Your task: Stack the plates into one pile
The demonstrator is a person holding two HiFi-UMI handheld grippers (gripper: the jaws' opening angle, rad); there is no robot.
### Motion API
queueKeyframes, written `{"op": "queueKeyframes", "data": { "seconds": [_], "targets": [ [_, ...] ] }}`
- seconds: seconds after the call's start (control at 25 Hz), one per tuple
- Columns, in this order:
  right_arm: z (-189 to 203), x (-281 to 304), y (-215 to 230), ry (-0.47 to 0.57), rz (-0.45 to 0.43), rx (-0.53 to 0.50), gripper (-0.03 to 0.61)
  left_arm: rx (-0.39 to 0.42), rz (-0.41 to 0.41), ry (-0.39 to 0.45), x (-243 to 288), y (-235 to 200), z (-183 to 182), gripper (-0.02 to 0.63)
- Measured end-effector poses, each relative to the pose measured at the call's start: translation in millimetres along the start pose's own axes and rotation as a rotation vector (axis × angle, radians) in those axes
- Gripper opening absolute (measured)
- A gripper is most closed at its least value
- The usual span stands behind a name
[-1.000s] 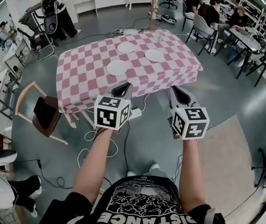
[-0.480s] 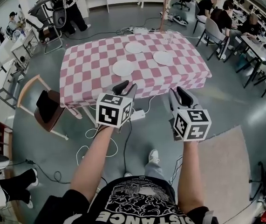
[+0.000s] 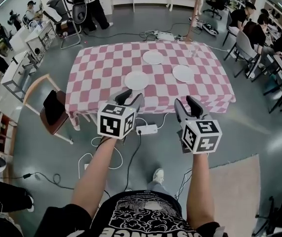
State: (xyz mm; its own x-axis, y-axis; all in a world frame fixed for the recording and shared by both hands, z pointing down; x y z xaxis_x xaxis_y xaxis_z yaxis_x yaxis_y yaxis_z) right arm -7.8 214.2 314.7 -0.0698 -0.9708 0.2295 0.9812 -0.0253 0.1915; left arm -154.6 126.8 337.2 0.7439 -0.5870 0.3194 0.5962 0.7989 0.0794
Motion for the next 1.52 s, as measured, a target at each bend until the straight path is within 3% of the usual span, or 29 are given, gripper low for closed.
{"op": "queueKeyframes", "data": {
  "seconds": [0.4,0.8,1.52],
  "targets": [
    [-15.2,59.2,31.8,-0.038,-0.162,-0.009,0.215,-0.037,-0.143,-0.018,32.9,-23.2,-8.2,0.198],
    [-19.0,100.8,46.5,-0.085,-0.298,-0.032,0.247,-0.054,-0.226,-0.058,55.6,-35.4,-4.9,0.23],
    [4.6,173.7,49.4,-0.174,-0.356,-0.001,0.278,-0.077,-0.155,-0.093,92.6,-79.8,13.9,0.233]
  ]
}}
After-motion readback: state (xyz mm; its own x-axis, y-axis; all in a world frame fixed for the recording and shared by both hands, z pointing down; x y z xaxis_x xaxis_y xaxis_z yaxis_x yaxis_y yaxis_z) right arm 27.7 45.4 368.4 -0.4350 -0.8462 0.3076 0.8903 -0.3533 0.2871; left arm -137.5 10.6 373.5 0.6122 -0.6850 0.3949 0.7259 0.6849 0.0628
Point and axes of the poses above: the fingertips, and each gripper's own axes: x forward along the fingers, y to its right, z out of its underside, the point moved 1 cm from there along -x, backward along the fingers, and after that the axes turned 9 degrees about x, right-handed, at the moved point
